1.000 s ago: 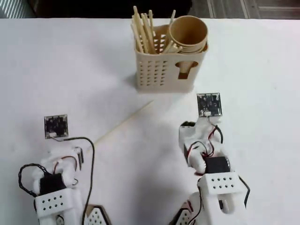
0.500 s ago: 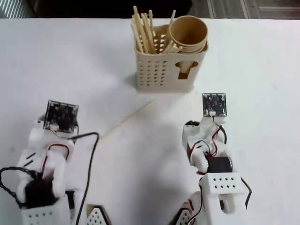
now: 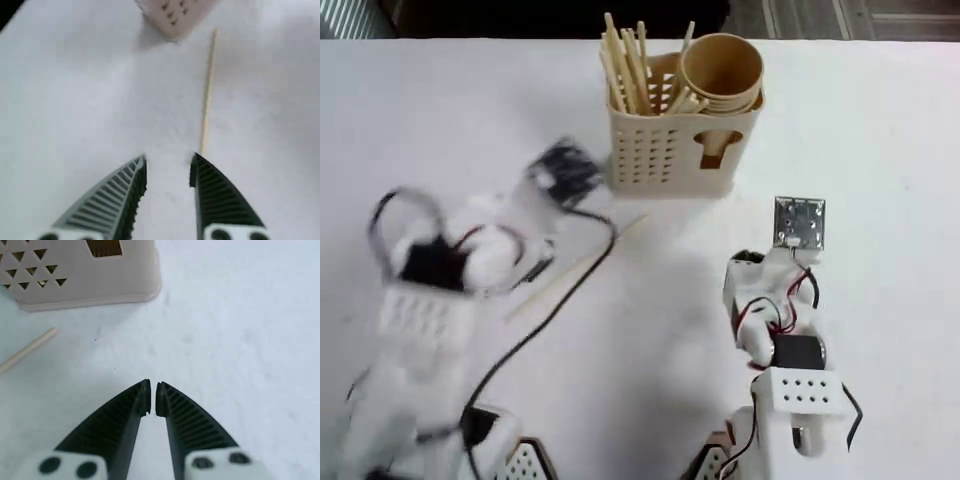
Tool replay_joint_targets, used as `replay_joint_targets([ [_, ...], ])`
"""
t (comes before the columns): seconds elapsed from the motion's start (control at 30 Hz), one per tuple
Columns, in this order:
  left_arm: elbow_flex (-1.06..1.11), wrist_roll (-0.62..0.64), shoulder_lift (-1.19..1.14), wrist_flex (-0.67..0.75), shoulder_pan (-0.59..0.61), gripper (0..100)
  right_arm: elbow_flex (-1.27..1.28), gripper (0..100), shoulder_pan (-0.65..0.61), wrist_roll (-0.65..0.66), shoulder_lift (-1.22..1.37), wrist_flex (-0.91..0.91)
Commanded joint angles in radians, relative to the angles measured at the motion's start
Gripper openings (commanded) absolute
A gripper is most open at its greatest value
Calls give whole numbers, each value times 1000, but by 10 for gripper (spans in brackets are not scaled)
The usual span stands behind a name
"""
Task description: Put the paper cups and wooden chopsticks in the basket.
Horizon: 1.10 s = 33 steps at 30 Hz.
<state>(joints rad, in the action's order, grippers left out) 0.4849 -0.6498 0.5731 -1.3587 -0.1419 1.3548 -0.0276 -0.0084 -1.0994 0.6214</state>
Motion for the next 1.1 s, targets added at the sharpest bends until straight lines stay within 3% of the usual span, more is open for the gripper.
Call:
replay_joint_targets([
  [0.0, -114, -15, -277, -6, -31, 271, -8, 30, 16, 0, -19, -19],
  [0.27, -356, -25, -730, -3, -19, 305, -8, 31, 16, 0, -16, -19],
  [0.6, -595, -23, -1082, -8, -25, 301, -8, 33, 16, 0, -19, -19],
  [0.9, -664, -25, -1225, -104, -38, 16, -8, 33, 15, 0, -19, -19],
  [1.07, -671, -18, -1219, -264, -77, 21, -8, 33, 15, 0, -16, -19],
])
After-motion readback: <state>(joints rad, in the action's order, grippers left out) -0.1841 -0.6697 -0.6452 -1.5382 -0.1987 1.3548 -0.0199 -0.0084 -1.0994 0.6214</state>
